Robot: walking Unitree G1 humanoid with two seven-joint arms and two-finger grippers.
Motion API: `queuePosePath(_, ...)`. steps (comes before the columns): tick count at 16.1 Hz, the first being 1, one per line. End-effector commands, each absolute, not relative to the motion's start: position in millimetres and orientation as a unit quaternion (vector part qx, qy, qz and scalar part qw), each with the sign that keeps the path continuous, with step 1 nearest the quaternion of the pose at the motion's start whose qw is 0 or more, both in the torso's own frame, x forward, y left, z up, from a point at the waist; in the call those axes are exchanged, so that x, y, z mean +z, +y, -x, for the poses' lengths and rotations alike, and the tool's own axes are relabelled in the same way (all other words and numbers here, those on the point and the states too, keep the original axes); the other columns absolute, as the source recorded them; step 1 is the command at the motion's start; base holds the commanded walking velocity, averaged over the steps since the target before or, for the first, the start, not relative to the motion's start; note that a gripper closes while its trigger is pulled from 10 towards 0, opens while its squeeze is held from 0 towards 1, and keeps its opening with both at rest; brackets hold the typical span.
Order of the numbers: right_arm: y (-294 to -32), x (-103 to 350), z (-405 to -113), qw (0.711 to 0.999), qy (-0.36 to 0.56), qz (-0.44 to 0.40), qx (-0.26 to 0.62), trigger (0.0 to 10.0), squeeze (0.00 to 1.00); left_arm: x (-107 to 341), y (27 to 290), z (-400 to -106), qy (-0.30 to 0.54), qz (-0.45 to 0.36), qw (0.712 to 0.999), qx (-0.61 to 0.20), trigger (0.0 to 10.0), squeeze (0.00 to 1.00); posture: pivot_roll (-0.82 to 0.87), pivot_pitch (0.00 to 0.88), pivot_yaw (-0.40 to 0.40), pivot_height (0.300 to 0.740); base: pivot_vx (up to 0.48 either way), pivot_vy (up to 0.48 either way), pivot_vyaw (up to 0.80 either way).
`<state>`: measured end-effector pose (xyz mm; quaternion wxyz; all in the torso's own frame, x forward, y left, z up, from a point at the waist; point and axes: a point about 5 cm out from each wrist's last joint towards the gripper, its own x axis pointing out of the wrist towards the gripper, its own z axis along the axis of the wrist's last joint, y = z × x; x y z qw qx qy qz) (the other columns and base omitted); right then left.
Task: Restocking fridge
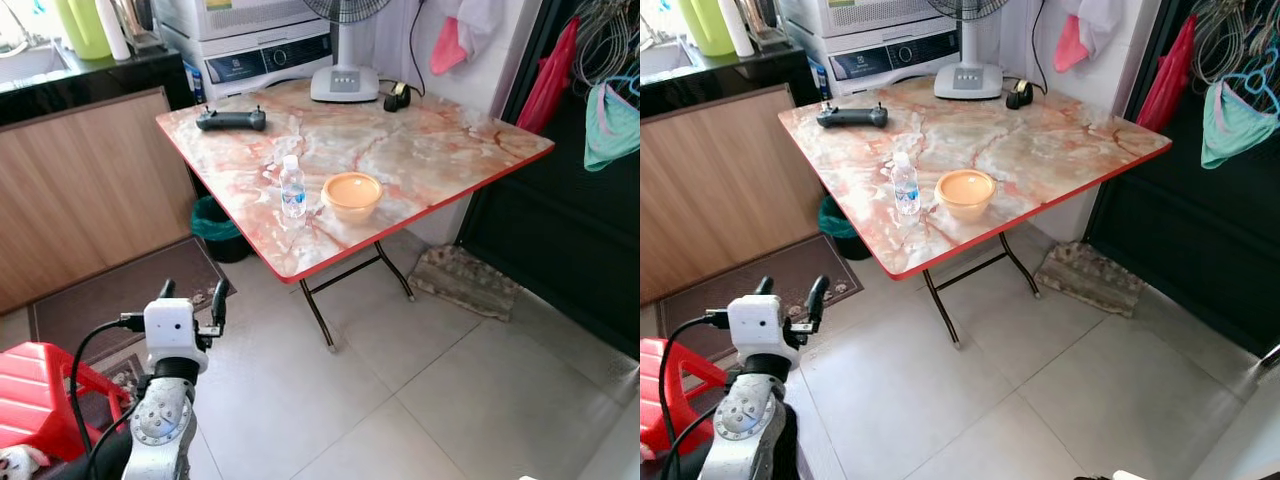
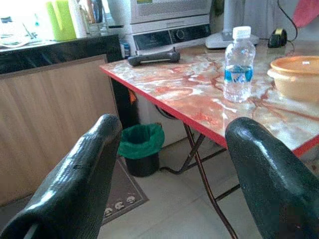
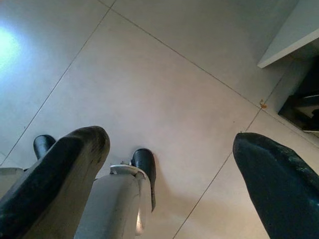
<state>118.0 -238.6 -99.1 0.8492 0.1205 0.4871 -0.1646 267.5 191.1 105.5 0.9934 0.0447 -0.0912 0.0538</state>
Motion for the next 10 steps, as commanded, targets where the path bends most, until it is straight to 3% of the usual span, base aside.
queuePosePath(1,-242.6,-98.0,-117.8,0.85,0.48,-0.12,-0.18,10.0,0.0,112.6,191.0,-268.3,-0.1,-0.044,0.992,0.058,10.0,0.0,0.12,0.0,0.026,0.74,0.322,0.0,0.0)
queuePosePath(5,-241.4,-97.8,-119.1,0.855,0.486,-0.083,-0.161,10.0,0.0,119.0,200.1,-273.1,-0.105,-0.045,0.991,0.073,10.0,0.0,0.1,0.0,0.012,0.74,0.322,0.0,0.11)
queuePosePath(6,-239.6,-98.1,-119.4,0.856,0.482,-0.092,-0.166,10.0,0.0,120.4,201.4,-274.6,-0.105,-0.039,0.991,0.077,10.0,0.0,0.1,0.0,0.014,0.74,0.322,0.0,0.64)
queuePosePath(10,-231.4,-100.1,-119.7,0.853,0.482,-0.111,-0.165,10.0,0.0,126.4,200.7,-281.5,-0.105,-0.044,0.992,0.063,10.0,0.0,0.07,0.0,0.054,0.74,0.328,0.0,0.0)
